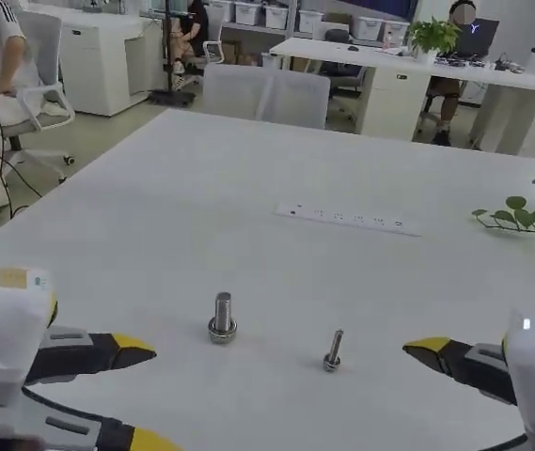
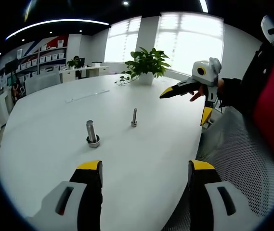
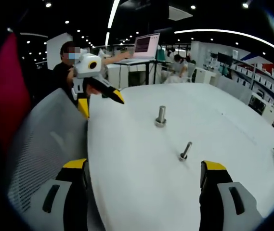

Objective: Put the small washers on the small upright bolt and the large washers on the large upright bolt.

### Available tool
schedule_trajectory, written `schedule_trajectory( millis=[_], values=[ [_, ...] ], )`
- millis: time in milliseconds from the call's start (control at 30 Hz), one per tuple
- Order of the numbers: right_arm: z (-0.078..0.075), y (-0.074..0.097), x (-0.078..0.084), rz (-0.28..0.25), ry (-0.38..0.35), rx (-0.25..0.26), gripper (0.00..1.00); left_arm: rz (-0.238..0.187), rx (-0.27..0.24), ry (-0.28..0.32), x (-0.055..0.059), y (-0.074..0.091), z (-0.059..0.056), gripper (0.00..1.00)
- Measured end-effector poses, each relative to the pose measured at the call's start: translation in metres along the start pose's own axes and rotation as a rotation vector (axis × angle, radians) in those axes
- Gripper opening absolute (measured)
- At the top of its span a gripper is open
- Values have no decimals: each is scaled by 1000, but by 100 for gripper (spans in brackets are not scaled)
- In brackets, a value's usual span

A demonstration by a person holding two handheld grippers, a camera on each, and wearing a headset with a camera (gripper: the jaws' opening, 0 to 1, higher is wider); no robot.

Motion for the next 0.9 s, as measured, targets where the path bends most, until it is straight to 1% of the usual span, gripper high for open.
schedule_trajectory(
  millis=[100, 200, 333, 500, 667, 900],
  values=[
    [6, 4, 2, -8, -6, 15, 97, -28, -6, 16, 1, 7, -3, 73],
    [12, 5, 3, -12, -13, 21, 97, -36, -15, 24, 5, 12, -5, 73],
    [19, 5, 4, -19, -21, 30, 97, -46, -17, 34, 8, 14, -8, 73],
    [21, 8, 4, -18, -21, 40, 96, -62, -16, 36, 7, 14, -9, 73],
    [21, 9, 2, -12, -16, 48, 95, -59, -12, 31, 7, 14, -10, 73],
    [23, 8, -3, -9, -3, 48, 95, -70, -15, 27, 5, 19, -9, 73]
  ],
)
Point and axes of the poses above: the centre of the closed fingertips' face, and the gripper's own axes: y roughly backward along the fingers, z roughly to its left, x roughly out of its underside, the point moved 10 cm from there along y, roughly backward along the fingers, and after that the axes turned 14 degrees about y, right-handed, at the moved point
